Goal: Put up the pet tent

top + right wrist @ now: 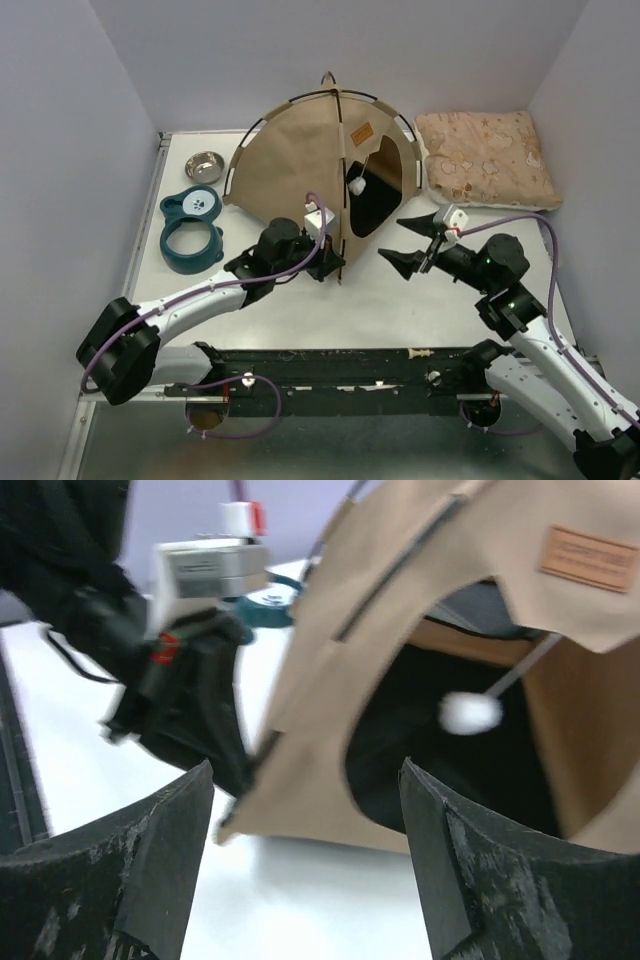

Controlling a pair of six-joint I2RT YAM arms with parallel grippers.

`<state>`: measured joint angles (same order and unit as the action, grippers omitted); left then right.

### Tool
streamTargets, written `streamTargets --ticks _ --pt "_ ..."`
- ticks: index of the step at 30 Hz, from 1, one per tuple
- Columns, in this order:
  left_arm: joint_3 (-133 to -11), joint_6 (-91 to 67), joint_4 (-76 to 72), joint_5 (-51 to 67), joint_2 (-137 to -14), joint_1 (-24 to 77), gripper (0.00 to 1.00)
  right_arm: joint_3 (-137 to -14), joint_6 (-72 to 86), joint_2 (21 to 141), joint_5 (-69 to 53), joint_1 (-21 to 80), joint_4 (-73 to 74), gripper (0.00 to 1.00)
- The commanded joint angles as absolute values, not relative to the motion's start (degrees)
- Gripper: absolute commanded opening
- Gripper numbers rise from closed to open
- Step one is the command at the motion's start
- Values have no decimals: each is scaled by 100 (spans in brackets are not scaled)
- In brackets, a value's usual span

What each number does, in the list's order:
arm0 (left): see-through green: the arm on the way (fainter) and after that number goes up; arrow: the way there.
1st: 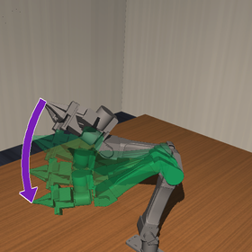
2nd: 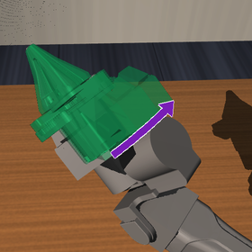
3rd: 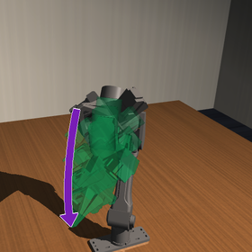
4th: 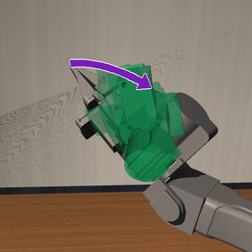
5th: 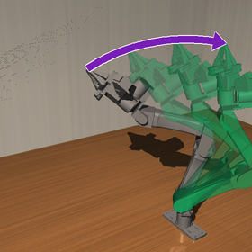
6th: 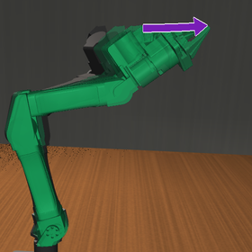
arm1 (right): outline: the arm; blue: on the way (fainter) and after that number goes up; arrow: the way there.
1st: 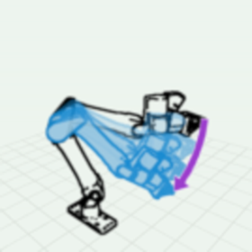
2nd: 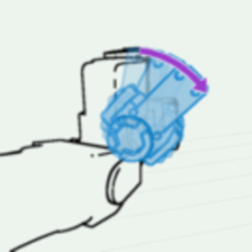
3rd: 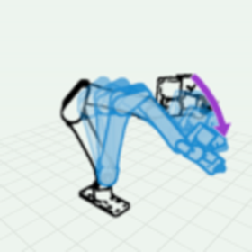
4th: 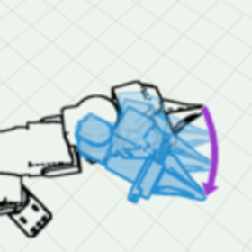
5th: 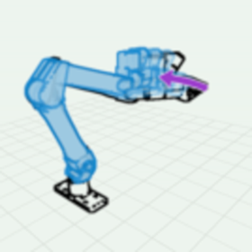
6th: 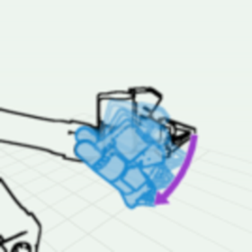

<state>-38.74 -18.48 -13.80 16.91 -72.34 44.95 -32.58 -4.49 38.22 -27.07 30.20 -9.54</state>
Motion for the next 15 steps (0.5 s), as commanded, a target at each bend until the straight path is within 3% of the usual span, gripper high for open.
streamTargets --ticks 1,5,9,15 --pt "-4200 -32 750 3381 -7013 4000 0 -3901 -1150 4287 -2907 2323 438 84" --pt "-4587 2008 2650 4366 -7145 3315 0 -4875 -1397 5463 -3401 1180 764 94" --pt "-4929 4046 4083 4658 -7198 2813 0 -6298 -2195 7001 -3884 546 1597 96" --pt "-5352 4773 4430 4465 -7575 2558 0 -7732 -2857 8734 -4561 466 2381 98"
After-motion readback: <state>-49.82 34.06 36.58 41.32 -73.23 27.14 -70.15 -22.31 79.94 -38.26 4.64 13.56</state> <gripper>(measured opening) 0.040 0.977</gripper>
